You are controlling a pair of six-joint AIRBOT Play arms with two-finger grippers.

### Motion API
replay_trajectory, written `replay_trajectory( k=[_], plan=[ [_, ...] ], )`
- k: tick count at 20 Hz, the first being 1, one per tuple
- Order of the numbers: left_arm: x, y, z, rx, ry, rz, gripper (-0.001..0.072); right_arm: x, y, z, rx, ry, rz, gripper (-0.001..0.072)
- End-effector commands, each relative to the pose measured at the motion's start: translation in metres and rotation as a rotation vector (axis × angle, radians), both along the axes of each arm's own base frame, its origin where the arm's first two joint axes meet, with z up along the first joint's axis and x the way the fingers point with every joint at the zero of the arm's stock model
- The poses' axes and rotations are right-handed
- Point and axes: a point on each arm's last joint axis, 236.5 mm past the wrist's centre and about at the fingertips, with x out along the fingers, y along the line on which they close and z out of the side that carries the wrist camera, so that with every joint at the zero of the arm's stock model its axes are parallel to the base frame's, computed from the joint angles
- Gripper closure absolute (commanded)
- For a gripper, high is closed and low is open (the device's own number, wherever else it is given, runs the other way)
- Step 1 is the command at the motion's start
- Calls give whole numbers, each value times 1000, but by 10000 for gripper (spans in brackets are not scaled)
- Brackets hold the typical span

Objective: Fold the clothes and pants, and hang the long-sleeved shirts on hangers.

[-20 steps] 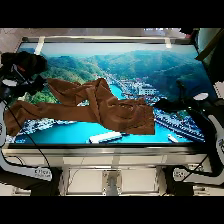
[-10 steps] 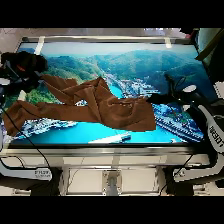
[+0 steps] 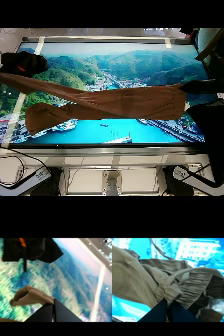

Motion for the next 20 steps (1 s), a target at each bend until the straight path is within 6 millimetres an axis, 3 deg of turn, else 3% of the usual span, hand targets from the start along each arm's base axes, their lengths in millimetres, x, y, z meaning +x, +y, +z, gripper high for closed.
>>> replay_trajectory(
  k=[1, 4, 7, 9, 12, 15, 18, 20],
  plan=[
    [-85, 16, -32, 86, 275, 23, 698, -44, -19, 27, -65, 9, -41, 693],
    [-116, 24, -38, 86, 280, 105, 698, -66, -11, 27, -58, 62, -5, 693],
    [-123, 20, -25, 110, 256, 116, 698, -73, -7, 36, -78, 43, -1, 692],
    [-127, 13, -30, 119, 287, 73, 698, -88, -13, 27, -115, 106, -3, 692],
    [-138, 12, -58, 100, 361, 67, 698, -111, -18, -14, -129, 219, -39, 692],
    [-154, -2, -110, 32, 456, 29, 698, -144, -3, -81, -62, 374, -44, 692],
    [-188, -4, -169, 26, 619, 31, 698, -177, -3, -144, -70, 519, -69, 692],
    [-206, 6, -192, 70, 690, 60, 698, -197, -13, -168, -117, 595, -96, 692]
  ],
)
